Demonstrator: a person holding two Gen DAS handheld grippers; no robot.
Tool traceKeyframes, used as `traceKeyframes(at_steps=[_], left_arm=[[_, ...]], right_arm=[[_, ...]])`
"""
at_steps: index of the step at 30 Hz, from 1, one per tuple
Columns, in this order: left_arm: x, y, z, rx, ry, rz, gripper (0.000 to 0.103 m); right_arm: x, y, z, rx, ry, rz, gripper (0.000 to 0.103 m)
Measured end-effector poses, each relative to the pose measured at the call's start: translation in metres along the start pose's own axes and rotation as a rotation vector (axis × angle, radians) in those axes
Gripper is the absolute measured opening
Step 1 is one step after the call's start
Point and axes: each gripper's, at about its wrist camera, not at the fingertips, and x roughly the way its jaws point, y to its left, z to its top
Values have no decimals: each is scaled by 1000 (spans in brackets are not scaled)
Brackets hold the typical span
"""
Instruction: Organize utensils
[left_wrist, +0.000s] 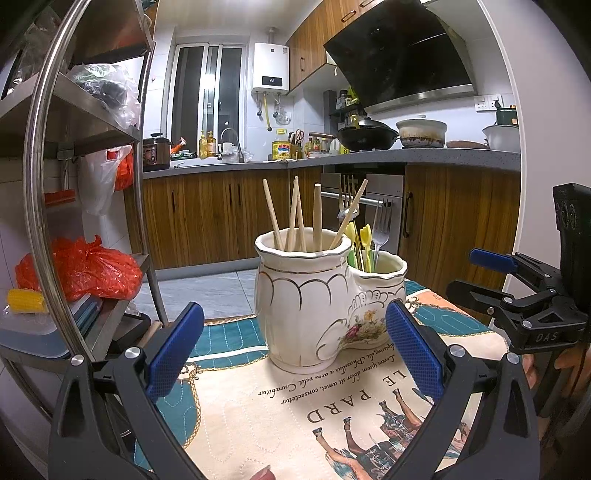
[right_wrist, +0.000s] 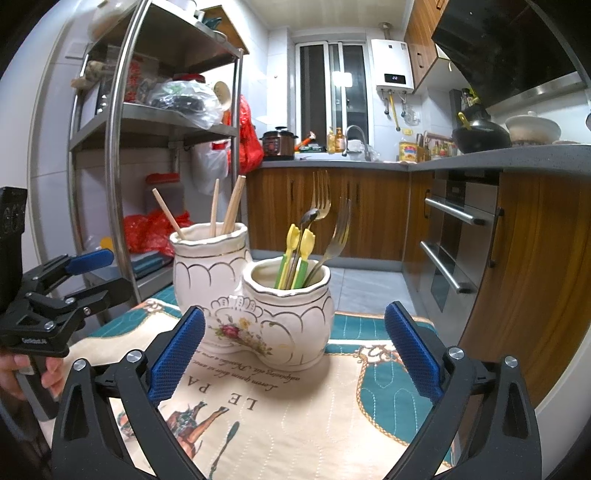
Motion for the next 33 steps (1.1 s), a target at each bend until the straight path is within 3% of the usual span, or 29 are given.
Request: traceKeyframes(at_steps=[33], left_arm=[[1, -1, 0, 1, 6, 2, 97]], right_arm=[[0, -1, -4, 8, 6, -37, 98]])
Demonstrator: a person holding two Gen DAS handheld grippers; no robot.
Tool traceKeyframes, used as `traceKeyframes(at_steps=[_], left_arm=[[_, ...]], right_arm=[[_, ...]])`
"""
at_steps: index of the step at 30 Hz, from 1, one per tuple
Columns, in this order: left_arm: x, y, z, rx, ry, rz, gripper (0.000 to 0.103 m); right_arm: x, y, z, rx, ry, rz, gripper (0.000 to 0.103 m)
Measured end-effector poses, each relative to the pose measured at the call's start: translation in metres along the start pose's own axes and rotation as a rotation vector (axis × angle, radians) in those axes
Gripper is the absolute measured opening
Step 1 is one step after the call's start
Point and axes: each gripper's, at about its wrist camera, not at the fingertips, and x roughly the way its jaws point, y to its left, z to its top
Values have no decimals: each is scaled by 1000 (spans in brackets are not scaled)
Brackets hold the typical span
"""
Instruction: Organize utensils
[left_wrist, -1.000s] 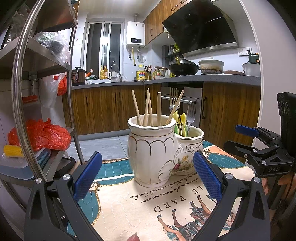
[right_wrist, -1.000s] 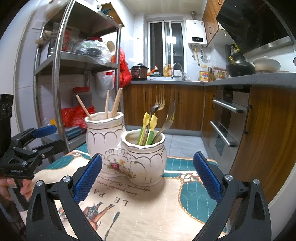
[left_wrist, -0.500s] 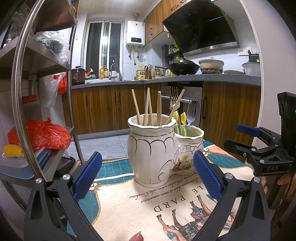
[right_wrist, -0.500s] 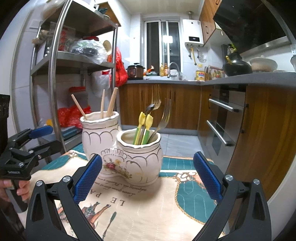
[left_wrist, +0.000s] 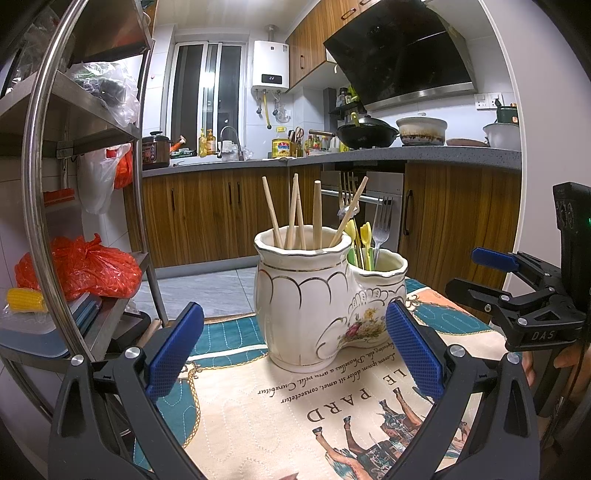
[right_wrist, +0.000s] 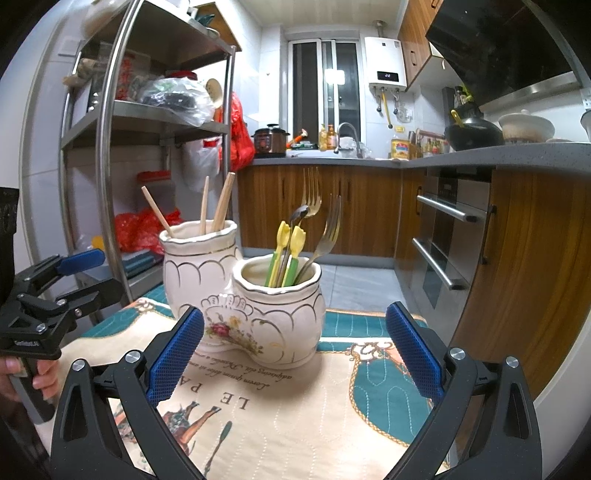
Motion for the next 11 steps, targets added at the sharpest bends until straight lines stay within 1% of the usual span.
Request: traceKeyframes(at_steps=[11], left_arm=[[1, 0, -3, 0, 3, 5, 97]], right_arm=[[0, 0, 0, 0, -2, 1, 98]])
